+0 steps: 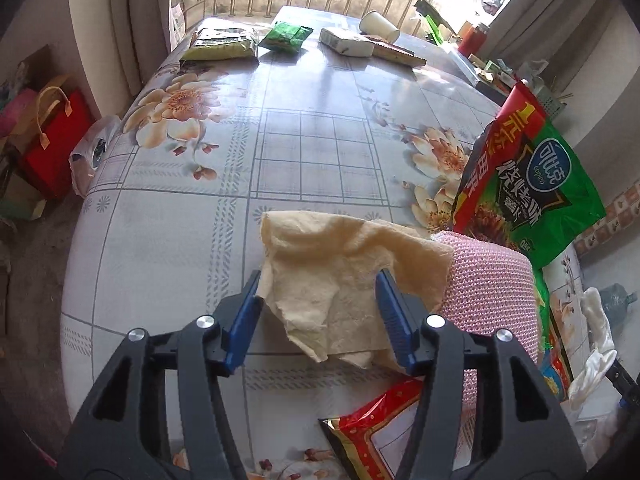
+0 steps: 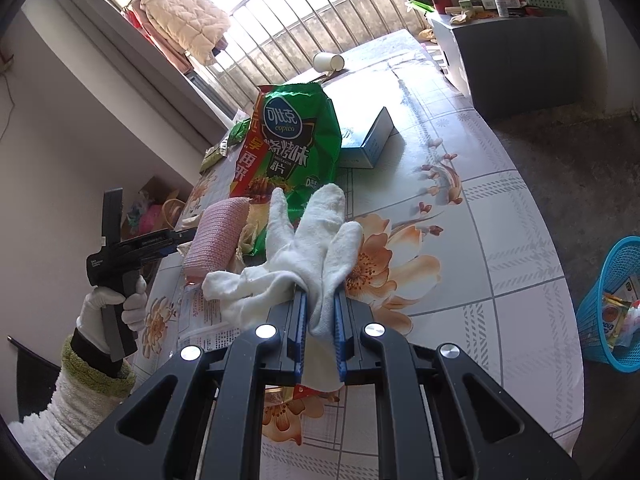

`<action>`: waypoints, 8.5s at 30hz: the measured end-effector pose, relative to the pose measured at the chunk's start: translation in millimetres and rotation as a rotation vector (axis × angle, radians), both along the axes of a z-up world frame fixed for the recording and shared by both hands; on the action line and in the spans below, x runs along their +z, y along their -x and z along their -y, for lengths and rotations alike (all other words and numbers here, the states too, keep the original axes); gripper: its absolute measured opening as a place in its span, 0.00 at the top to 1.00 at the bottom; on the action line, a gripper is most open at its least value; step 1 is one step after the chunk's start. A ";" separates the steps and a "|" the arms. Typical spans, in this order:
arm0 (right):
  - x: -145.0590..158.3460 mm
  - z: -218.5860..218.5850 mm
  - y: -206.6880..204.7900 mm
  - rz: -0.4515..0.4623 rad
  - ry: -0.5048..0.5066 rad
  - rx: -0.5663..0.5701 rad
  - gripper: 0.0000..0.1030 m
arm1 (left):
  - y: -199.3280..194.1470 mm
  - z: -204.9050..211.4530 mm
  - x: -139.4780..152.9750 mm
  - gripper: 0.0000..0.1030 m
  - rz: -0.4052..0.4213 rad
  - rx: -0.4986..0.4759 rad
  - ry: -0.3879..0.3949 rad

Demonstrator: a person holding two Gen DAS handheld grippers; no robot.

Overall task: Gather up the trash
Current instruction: 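Lift the beige cloth off the pink sponge with the left tool, then carry cloth with left tool while right tool carries glove, both release into basket, then move both open tools back over the table, then grasp the large red-and-white printed snack bag with both tools, then grasp the green chips bag with left tool while right tool holds printed bag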

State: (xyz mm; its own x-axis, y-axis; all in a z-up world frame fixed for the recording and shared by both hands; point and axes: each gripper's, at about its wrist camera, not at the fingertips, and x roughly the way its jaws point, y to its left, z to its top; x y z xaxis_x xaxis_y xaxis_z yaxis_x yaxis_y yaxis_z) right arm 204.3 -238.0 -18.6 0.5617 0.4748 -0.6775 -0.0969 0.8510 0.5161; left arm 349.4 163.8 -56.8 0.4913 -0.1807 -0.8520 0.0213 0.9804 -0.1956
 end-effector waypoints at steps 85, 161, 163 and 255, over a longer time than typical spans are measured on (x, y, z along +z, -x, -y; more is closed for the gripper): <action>31.0 197.8 167.6 0.164 -0.107 -0.485 0.88 | 163.1 330.7 198.5 0.98 0.335 -0.714 0.000; -6.8 130.4 97.2 -0.040 -0.367 -0.158 0.41 | 237.6 56.3 54.0 0.23 0.133 0.000 0.227; -12.6 93.5 82.2 -0.103 -0.463 -0.060 0.41 | 236.9 44.6 45.1 0.23 0.140 0.028 0.246; -41.9 80.8 103.1 -0.180 -0.145 -0.152 0.90 | 232.7 -25.7 51.7 0.32 0.173 0.098 0.465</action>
State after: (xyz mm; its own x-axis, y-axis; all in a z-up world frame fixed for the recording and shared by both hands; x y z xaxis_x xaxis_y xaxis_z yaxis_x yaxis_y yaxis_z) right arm 101.2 -318.8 -60.6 0.5104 0.4936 -0.7042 0.1309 0.7648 0.6309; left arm 116.6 189.5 -5.1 0.6521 -0.4673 -0.5969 0.0041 0.7896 -0.6137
